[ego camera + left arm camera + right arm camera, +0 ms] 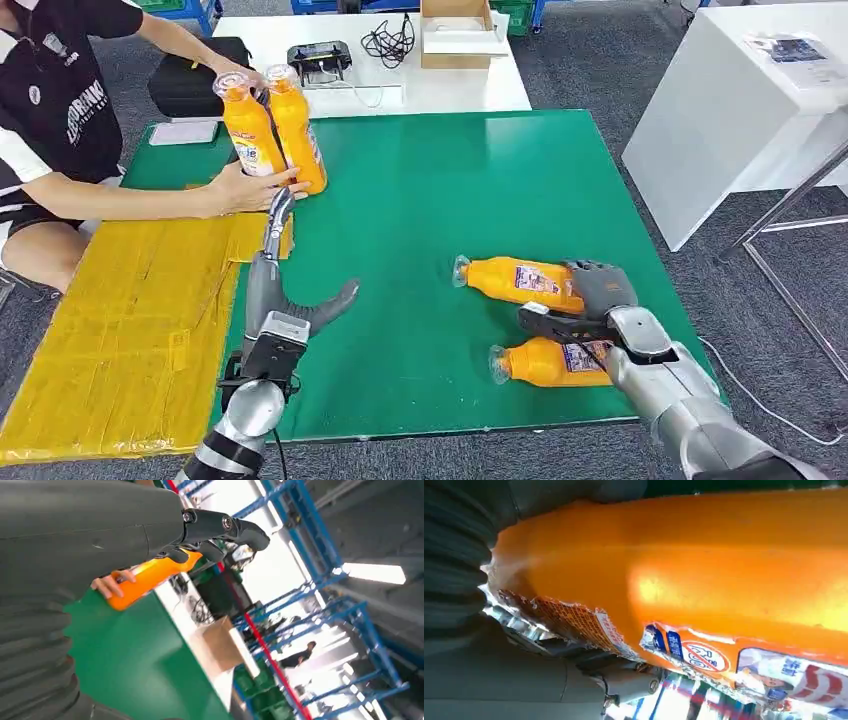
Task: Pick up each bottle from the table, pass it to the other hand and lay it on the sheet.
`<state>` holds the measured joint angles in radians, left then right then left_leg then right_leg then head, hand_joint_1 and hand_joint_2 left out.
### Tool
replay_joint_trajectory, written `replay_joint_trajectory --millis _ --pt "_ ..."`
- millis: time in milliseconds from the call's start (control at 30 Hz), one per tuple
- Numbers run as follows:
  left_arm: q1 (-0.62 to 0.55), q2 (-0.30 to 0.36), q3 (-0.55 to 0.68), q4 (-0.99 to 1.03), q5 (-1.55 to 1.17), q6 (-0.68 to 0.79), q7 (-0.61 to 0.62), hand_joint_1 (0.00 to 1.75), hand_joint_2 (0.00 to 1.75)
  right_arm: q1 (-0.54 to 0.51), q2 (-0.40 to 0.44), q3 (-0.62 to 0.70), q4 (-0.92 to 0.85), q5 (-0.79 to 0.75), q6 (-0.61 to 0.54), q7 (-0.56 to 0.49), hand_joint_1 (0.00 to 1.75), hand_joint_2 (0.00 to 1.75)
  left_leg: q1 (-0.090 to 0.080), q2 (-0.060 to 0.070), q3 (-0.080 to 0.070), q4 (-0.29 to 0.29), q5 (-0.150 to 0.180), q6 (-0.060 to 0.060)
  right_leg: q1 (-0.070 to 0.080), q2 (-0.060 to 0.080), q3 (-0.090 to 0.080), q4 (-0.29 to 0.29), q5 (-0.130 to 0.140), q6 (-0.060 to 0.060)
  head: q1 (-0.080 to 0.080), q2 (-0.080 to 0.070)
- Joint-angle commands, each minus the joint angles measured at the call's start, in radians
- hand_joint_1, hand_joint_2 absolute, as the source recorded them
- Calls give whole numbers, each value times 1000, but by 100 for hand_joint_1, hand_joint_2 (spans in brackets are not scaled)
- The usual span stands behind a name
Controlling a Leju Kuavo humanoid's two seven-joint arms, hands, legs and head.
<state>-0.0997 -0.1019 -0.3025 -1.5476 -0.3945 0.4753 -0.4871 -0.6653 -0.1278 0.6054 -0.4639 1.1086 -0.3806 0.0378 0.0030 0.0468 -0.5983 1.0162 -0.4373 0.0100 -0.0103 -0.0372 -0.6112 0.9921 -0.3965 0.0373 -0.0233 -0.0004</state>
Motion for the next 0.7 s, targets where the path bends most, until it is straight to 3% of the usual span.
replay_joint_trajectory --millis 33,167,200,300,433,533,667,700 --pt "9 -4 -27 2 43 -188 73 0 175 317 125 -360 -644 -66 -243 -129 175 175 1 -3 0 -1 -1 -1 0 3 0 0 -1 -2 0 0" --pt "1 -5 -22 21 46 -193 70 0 175 351 132 -373 -715 -54 -212 -126 175 175 2 -5 -2 0 -1 -1 1 1 -1 1 -2 -1 0 0" --pt "-5 1 -27 31 63 -221 71 0 175 393 177 -416 -792 -355 -188 -333 175 175 2 -7 0 -1 -2 -1 1 1 1 1 -3 -2 -1 0" --pt "-22 6 -29 55 146 -295 69 0 175 503 231 -427 -945 -464 -205 -423 175 175 2 -11 -3 0 -1 -1 0 -4 -2 1 -4 -1 0 0" --pt "-53 13 -50 72 214 -351 82 0 175 567 264 -405 -1039 -598 -228 -488 175 175 1 -12 -5 -1 -1 -1 0 -6 -3 1 -3 -2 0 0" --pt "-55 17 -70 54 282 -401 89 0 175 580 261 -387 -1051 -696 -165 -511 175 175 1 -12 -8 0 0 -1 0 -7 -6 0 -2 -1 0 0" --pt "-55 19 -74 50 283 -401 90 0 175 580 262 -387 -1044 -699 -164 -514 175 175 1 -12 -5 -1 -1 -1 -1 -5 -3 0 -3 -2 0 0" --pt "-60 24 -82 46 315 -418 90 0 175 574 261 -380 -1033 -816 -53 -544 175 175 0 -11 -5 -1 -1 -1 -1 -5 -4 0 -3 -2 0 0"
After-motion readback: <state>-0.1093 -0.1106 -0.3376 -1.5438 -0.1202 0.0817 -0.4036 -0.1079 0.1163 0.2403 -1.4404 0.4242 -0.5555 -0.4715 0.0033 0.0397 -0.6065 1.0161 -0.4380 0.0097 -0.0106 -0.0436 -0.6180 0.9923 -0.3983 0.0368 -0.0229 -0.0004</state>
